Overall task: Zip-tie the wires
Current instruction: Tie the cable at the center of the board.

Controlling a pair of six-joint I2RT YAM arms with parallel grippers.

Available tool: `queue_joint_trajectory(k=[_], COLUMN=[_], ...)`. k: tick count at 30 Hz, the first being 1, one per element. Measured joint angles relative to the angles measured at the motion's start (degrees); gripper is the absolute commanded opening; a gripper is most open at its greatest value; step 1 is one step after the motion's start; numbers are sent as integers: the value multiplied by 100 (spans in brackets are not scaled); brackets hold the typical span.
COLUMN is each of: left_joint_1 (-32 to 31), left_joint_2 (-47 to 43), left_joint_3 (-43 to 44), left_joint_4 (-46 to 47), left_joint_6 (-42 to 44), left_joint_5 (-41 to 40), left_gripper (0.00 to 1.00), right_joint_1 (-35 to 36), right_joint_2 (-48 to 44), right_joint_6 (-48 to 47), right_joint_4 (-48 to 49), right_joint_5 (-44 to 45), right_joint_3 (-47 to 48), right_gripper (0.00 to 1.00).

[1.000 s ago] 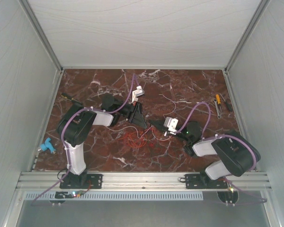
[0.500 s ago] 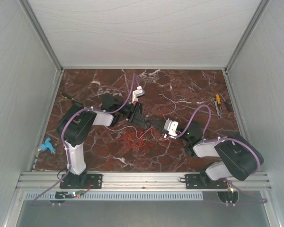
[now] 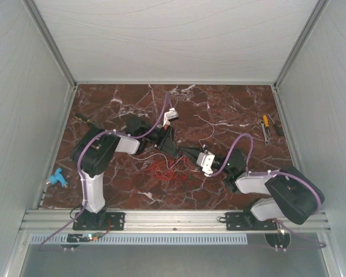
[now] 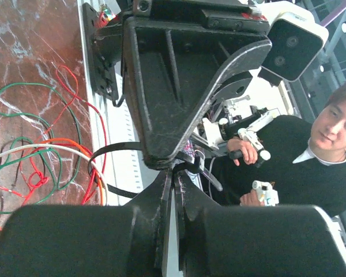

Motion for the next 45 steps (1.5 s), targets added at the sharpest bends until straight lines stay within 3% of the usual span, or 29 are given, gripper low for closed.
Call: queue_joint_trajectory(k=[17,27,28,35,41,45], left_joint_1=[42,105,105,131,146,146], left_joint_2=[409,417,417,417,417,472], left_joint_3=[275,275,275,275,282,295], left_joint_4=[31,28,28,26,26,26], left_joint_6=[-841,-896,-896,-844,-769,-706], left_joint_5=[140,140,140,138,138,136], left_gripper=[0,0,0,0,0,0], right_joint_1=[372,503,514,566,651,651], right_joint_2=[-313,-356,-348,-236,-114,-118], right_joint_6=[-1364,-1937,-1965,-2037,-1818,-1569], right_joint_4=[-608,-890,-890,-929,-931,-946], right_joint_5=[479,763,807,1169,1572,1891], right_joint_3=[-9,-9,-9,-7,-7,-7], right_gripper=[0,0,1,39,53,55])
